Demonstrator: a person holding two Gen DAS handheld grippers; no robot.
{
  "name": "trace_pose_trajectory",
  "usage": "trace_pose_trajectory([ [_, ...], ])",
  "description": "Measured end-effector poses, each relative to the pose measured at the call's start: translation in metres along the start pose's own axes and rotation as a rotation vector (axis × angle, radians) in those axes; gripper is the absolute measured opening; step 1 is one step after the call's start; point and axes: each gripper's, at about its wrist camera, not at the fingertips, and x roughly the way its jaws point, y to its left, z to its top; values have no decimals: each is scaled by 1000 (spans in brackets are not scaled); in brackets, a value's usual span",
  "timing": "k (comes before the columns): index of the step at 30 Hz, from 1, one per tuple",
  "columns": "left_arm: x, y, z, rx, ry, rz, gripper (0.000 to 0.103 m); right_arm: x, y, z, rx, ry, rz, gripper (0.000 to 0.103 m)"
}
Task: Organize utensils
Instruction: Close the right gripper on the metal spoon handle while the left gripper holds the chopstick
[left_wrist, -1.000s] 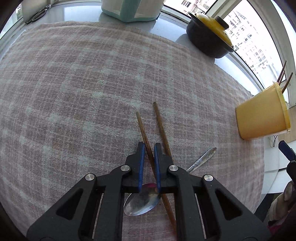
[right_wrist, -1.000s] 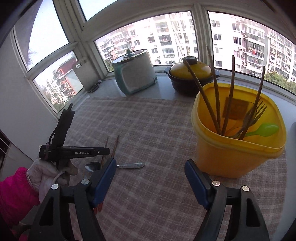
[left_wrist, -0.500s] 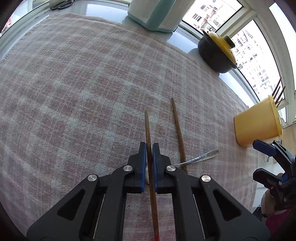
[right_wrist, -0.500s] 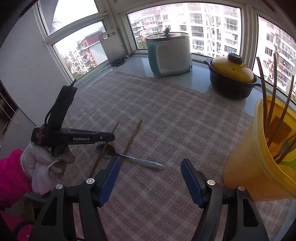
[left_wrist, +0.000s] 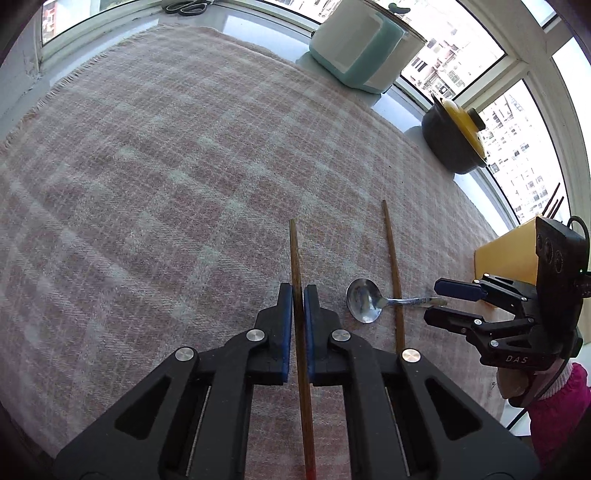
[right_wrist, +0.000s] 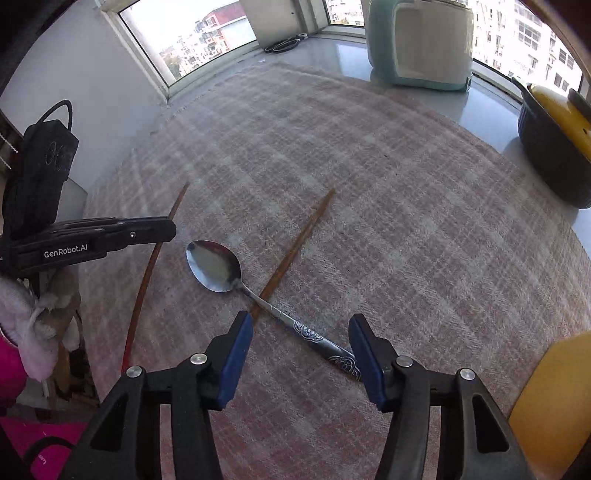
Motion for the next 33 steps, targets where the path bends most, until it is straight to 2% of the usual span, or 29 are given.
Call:
trace_pose_trajectory([
  [7,3,4,-5,1,11,8,4,4,6,-7,-9,35,35,53],
  [10,3,3,-4,7,13,3,4,5,14,-10,-12,74,108,38],
  [11,4,3,-3,9,13,1,4,6,19,-11,-29,89,112,38],
  [13,3,3,-2,8,12,-3,4,6,31,-13,-88,83,43,37],
  [19,3,4,-1,11,10,-12,4,5,39,3,-172,37,-55,37],
  [27,1,7,0,0,5,-16,4,26,35,21,-253,116,-63,35],
  [30,0,9,1,-2,3,-17,4,26,34,20,-256,152,-41,27],
  [32,0,9,1,-2,3,-17,4,26,37,18,-257,192,17,19],
  [33,0,9,1,-3,4,-18,4,27,40,16,-268,208,35,19],
])
